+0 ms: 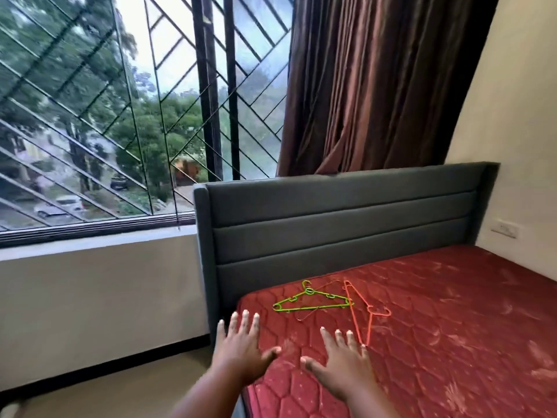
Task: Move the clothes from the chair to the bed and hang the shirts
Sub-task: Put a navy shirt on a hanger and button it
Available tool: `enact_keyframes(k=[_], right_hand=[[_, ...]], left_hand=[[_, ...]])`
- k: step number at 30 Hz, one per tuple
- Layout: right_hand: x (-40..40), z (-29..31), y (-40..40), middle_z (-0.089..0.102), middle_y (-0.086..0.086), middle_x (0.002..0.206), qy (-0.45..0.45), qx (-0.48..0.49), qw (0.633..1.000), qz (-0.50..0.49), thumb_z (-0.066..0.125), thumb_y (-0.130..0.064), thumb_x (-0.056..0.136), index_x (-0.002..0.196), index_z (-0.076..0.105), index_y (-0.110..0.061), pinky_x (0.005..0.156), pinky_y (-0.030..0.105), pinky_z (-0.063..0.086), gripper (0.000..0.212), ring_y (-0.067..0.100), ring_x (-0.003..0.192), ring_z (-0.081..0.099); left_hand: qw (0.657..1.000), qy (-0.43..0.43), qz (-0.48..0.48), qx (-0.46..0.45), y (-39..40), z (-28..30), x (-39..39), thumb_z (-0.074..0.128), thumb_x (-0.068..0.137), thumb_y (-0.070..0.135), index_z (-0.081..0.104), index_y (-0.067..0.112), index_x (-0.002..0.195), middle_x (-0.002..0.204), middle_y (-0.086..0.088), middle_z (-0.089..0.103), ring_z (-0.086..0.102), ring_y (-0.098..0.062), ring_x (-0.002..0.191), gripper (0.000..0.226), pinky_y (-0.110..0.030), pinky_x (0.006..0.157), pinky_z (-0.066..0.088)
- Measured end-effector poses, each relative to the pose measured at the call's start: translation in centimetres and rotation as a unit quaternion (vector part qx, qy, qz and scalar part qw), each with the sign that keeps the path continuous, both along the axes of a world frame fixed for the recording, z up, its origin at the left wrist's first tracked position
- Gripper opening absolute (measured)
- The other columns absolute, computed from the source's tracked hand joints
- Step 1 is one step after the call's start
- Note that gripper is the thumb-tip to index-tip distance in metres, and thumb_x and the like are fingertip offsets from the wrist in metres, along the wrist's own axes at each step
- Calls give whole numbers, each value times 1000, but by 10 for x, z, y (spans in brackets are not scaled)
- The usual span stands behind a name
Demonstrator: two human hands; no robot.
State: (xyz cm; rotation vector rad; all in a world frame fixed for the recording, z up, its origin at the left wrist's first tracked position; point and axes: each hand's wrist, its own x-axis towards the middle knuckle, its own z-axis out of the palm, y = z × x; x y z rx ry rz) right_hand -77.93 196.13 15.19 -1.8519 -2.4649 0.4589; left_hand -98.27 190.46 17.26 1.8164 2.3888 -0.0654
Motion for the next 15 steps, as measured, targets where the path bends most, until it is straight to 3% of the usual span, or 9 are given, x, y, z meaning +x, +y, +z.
enact_keyframes(k=[2,3,6,7,10,12,15], right_hand=[[-7,2,36,8,5,164,3,-4,1000,0,-17,-94,25,156,4,-31,119,51,5,147,28,151,-1],[-10,3,51,8,4,164,4,-2,1000,-2,-16,-94,26,156,4,-31,119,51,5,146,28,151,-2],[-14,5,87,6,3,165,-4,2,1000,12,-14,-92,28,157,3,-29,119,49,6,144,27,151,-3],[-15,4,99,6,3,165,-7,0,1000,13,-15,-92,28,157,3,-29,119,49,6,145,26,151,-3],[-14,-4,132,7,5,165,-7,-10,1000,3,-11,-95,35,157,4,-28,120,48,5,140,27,151,-2],[-14,-10,154,7,5,165,-9,-24,1000,-8,-2,-97,47,157,5,-28,120,48,6,130,27,151,-3],[-19,-28,201,7,5,165,-29,-49,998,-16,-14,-95,29,157,6,-29,119,48,10,145,27,151,-3]], left_hand=[[999,-13,35,-5,33,5,-7,8,81,83,-5,19,156,164,-5,-8,-11,-28,150,99,-50,120,-6],[999,-18,40,-10,48,4,-6,7,80,83,-5,20,156,164,-5,-8,-11,-28,150,100,-50,120,-5],[999,-19,3,-35,92,-8,-1,-21,43,89,-6,22,156,164,-4,-9,-13,-27,150,132,-51,119,-5],[999,-15,-11,-41,108,-13,0,-21,44,90,-6,21,156,164,-4,-9,-14,-27,150,132,-52,119,-6],[998,-11,-40,-37,158,-28,1,12,84,81,-4,20,156,164,-5,-9,-14,-27,150,96,-52,119,-7],[998,-19,-56,-37,192,-36,-1,20,89,76,-4,20,156,164,-4,-9,-15,-27,150,91,-52,119,-7],[995,-24,-83,-53,247,-57,-8,21,90,75,-4,18,156,164,-6,-8,-14,-28,150,90,-52,119,-6]])
